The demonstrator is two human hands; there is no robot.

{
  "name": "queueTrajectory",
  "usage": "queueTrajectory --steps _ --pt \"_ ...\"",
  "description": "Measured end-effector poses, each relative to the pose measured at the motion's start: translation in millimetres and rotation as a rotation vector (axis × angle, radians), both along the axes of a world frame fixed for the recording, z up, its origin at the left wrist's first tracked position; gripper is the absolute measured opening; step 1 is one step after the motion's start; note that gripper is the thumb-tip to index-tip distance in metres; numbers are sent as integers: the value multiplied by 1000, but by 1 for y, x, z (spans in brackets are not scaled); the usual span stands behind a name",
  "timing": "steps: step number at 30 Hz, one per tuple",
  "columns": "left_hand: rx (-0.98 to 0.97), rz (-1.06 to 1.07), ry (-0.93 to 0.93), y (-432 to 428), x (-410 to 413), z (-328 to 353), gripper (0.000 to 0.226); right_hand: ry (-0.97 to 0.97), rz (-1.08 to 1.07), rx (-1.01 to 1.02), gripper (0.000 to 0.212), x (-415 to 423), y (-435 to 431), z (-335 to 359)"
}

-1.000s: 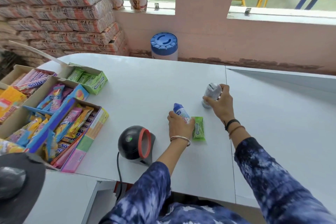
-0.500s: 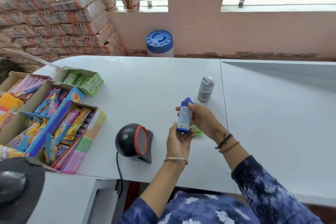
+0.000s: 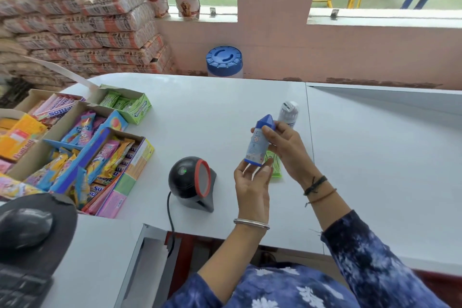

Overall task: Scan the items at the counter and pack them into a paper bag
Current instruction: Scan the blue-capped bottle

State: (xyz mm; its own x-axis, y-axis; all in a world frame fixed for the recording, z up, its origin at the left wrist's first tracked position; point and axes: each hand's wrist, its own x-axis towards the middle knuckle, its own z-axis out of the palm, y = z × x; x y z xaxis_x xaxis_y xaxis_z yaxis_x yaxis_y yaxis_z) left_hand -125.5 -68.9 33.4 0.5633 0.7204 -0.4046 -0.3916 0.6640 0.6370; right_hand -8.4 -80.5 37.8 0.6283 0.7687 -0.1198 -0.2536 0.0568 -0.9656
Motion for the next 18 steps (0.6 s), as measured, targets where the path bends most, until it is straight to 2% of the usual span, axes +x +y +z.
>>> queueTrajectory --steps 3,6,11,14,16,18 --pt "-163 176 -55 9 -13 -14 36 -144 27 -104 28 -30 17 -7" --pt "-240 291 -60 17 -23 -23 25 -301 39 -181 43 -55 28 -10" --pt "-269 348 -85 22 -28 -23 25 -400 49 -168 51 -66 37 -6" --pt "-250 326 -103 22 -27 -22 26 -430 40 -170 49 -64 36 -5" --pt "-189 194 -4 23 -22 -25 21 -460 -17 -181 46 -55 31 -8" --pt "51 -57 353 25 -10 -37 18 -531 -136 -211 44 -36 19 -14"
